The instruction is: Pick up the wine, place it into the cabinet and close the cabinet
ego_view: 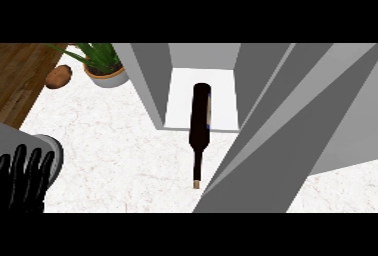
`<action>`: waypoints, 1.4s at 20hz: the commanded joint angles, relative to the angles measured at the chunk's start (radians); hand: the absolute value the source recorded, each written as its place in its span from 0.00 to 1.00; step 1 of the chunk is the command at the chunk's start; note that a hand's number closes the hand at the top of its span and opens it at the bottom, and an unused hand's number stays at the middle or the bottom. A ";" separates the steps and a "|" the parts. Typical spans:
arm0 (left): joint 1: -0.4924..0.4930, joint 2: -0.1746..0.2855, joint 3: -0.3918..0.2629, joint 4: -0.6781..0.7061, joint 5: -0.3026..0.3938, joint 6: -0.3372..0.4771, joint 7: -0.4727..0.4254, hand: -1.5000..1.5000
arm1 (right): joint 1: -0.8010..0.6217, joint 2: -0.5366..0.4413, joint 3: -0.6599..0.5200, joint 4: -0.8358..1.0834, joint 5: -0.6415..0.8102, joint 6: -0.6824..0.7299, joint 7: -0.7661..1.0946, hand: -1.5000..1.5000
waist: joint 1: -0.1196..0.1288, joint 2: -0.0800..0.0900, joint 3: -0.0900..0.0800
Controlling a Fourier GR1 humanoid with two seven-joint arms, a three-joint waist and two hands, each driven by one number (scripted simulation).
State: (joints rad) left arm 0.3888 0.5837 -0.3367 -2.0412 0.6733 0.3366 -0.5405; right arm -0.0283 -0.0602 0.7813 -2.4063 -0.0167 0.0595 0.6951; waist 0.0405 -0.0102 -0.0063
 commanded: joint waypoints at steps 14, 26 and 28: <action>0.082 0.117 0.234 0.002 0.170 -0.252 -0.007 0.00 | -0.776 0.059 -0.006 0.495 -0.215 -0.512 -0.037 1.00 | 0.036 0.014 0.002; 0.078 0.168 0.365 0.037 0.268 -0.351 0.043 0.00 | -1.243 0.060 -0.232 1.070 -0.592 -0.377 -0.225 1.00 | 0.058 0.029 0.003; 0.074 0.180 0.396 0.051 0.289 -0.382 0.039 0.00 | -1.222 0.060 -0.221 1.050 -0.729 -0.261 -0.136 1.00 | 0.061 0.030 0.004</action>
State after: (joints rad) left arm 0.4674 0.7556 0.0302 -1.9960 0.9450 -0.0261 -0.5065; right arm -1.2090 -0.0014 0.5969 -1.4394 -0.5663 -0.3263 0.5356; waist 0.0937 0.0142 -0.0032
